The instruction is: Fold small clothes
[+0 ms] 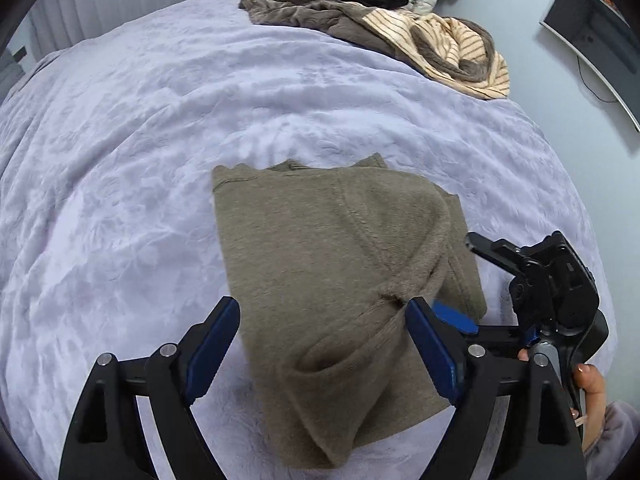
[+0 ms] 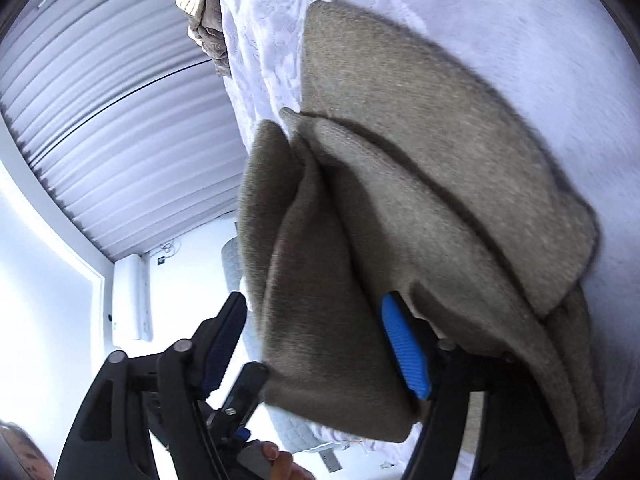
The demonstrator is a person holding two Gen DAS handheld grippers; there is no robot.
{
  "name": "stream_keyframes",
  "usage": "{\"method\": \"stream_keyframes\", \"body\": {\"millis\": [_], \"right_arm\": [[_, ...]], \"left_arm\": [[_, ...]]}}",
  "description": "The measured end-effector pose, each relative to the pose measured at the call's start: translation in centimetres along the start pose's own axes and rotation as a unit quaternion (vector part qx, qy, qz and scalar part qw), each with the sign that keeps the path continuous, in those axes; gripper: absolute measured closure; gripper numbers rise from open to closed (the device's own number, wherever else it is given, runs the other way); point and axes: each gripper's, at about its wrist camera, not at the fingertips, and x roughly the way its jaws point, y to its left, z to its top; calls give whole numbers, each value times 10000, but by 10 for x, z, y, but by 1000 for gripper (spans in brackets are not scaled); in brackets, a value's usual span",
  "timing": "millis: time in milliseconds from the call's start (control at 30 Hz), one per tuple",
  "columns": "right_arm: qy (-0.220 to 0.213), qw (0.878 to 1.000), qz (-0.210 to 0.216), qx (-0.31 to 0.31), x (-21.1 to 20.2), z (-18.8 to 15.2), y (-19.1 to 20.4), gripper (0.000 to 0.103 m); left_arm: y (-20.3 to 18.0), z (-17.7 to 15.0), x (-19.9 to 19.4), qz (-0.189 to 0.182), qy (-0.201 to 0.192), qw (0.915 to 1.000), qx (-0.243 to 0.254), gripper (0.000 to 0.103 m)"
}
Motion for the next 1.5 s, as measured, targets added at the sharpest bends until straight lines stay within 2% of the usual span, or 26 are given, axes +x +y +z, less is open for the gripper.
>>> {"method": "stream_keyframes", "body": {"millis": [133,200,300,400,467,533,567,600,633,667,700,767,867,933,1100,1133,1200,1233,1267,1300,1333,1367,1400,1500], "right_arm": [[105,9999,-75,2,11,0,2,27],[285,9986,-408,-187,25,1,12,27],[636,9893,-1097,-728,41,-1,31,27],[877,9671,-1842,-1520,56,-6,57,26],[961,9447,-2359,-2063,65,-10,73,26],[921,9309,-2621,-2373,70,-9,81,29],[899,9248,-2755,-2466,72,-6,82,32],[909,9226,-2837,-2451,71,-3,76,46],[959,9202,-2963,-2371,73,3,72,80],[1046,9200,-2985,-2316,76,6,71,87],[1044,9156,-3028,-2431,74,4,74,87],[991,8955,-3019,-3116,73,-6,99,88],[784,8835,-2749,-3710,57,-11,135,89],[635,8754,-2875,-3835,49,-3,144,89],[427,8831,-3211,-3394,28,30,116,89],[482,8892,-3206,-3228,27,33,107,89],[682,9210,-2659,-2762,19,41,87,89],[721,9339,-2378,-2572,14,44,83,85],[753,9416,-2219,-2418,14,46,82,84],[813,9454,-2157,-2304,15,49,80,79],[846,9459,-2175,-2252,23,49,78,61],[901,9440,-2217,-2272,26,50,77,53],[976,9422,-2226,-2308,29,49,76,50],[1202,9296,-2535,-2391,51,47,69,50]], "left_arm": [[36,-7,-8,209,-82,9982,-565,17],[53,-9,-5,437,-53,9958,-802,17],[74,-13,12,777,198,9912,-1057,17],[81,-18,35,930,525,9888,-1047,17],[83,-22,46,860,631,9881,-1110,17],[84,-25,54,789,692,9872,-1198,17],[85,-27,58,766,718,9866,-1245,17],[85,-28,61,779,727,9860,-1281,17],[86,-28,63,796,742,9853,-1315,17],[86,-27,63,806,762,9846,-1353,17],[85,-26,61,805,735,9847,-1359,17],[79,-22,52,821,581,9870,-1256,17],[62,-17,47,812,470,9911,-948,17],[51,-14,52,808,500,9924,-788,17],[29,-14,73,699,571,9939,-633,17],[28,-15,75,730,594,9936,-632,17],[31,-13,72,709,568,9935,-686,17],[35,-12,68,669,529,9936,-744,17],[42,-10,64,671,460,9931,-846,17],[51,-8,61,681,406,9921,-968,17],[60,-6,60,672,393,9910,-1093,17],[71,-4,61,646,425,9891,-1256,17],[82,-3,64,623,490,9866,-1426,17],[100,-3,83,248,739,9830,-1660,17]]}}
